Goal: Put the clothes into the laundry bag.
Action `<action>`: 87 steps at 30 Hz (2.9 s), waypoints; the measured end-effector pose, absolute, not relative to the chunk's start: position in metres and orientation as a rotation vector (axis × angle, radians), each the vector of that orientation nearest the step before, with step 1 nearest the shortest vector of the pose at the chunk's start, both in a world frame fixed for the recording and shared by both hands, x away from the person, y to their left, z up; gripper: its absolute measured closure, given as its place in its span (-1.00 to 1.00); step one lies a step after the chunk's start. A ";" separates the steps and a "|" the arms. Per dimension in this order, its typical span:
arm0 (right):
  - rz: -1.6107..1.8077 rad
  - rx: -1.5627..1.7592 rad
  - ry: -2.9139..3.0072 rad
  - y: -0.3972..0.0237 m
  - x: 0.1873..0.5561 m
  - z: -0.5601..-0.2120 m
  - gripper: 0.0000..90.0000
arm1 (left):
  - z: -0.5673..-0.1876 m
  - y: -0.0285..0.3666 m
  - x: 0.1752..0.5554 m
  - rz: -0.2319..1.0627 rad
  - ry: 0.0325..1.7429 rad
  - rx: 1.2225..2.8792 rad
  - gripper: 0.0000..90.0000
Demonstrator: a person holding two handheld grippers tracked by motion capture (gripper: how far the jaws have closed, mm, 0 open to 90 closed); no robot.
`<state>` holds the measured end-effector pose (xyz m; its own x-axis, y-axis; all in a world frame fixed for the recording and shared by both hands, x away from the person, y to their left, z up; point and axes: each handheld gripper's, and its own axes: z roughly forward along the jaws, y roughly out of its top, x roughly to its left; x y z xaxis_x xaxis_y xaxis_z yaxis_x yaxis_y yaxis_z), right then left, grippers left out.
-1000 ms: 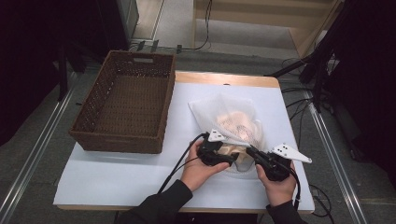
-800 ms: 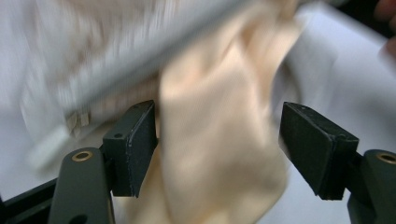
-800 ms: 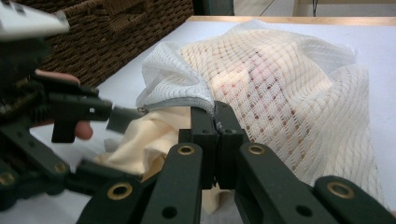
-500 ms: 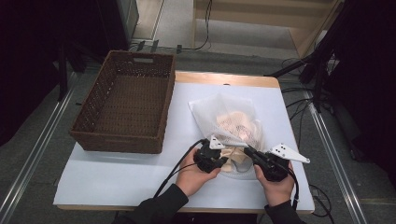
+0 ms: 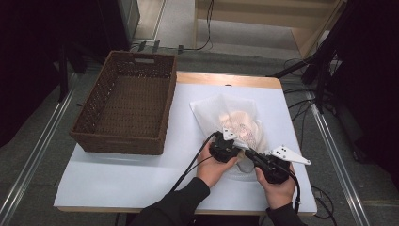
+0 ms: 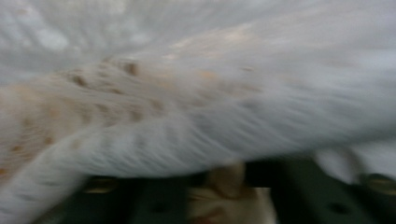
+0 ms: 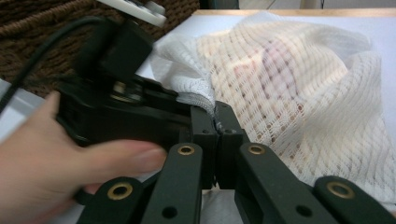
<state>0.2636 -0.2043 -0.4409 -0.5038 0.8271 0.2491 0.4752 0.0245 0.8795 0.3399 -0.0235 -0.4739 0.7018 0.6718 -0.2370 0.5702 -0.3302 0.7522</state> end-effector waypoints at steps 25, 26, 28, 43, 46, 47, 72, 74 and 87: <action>1.506 1.324 1.961 -0.205 0.265 -0.438 1.00 | -0.459 0.013 0.303 0.062 0.780 2.228 0.83; 1.512 1.321 1.960 -0.205 0.264 -0.437 1.00 | -0.456 0.008 0.306 0.067 0.778 2.203 0.84; 1.520 1.310 1.959 -0.203 0.263 -0.435 1.00 | -0.451 -0.003 0.312 0.087 0.797 2.148 0.85; 1.533 1.345 1.925 -0.210 0.264 -0.434 1.00 | -0.456 -0.034 0.334 0.359 0.881 1.961 0.85; 1.543 1.361 1.912 -0.212 0.266 -0.433 1.00 | -0.456 -0.038 0.339 0.309 0.892 1.967 0.84; 1.558 1.382 1.904 -0.211 0.268 -0.432 1.00 | -0.463 -0.043 0.344 0.250 0.913 1.989 0.81; 1.489 1.392 1.901 -0.213 0.269 -0.440 1.00 | -0.444 0.038 0.329 0.261 0.922 1.933 -0.01; 1.489 1.382 1.902 -0.212 0.269 -0.440 1.00 | -0.442 0.055 0.322 0.323 0.954 1.929 -0.01; 1.490 1.361 1.923 -0.209 0.272 -0.442 1.00 | -0.473 0.076 0.319 0.256 1.050 1.976 0.21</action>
<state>0.2715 -0.2092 -0.4424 -0.4758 0.8382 0.2664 0.4671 -0.0157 0.8840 0.3188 0.0758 -0.4732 0.6250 0.7547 -0.1995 0.5784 -0.2760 0.7677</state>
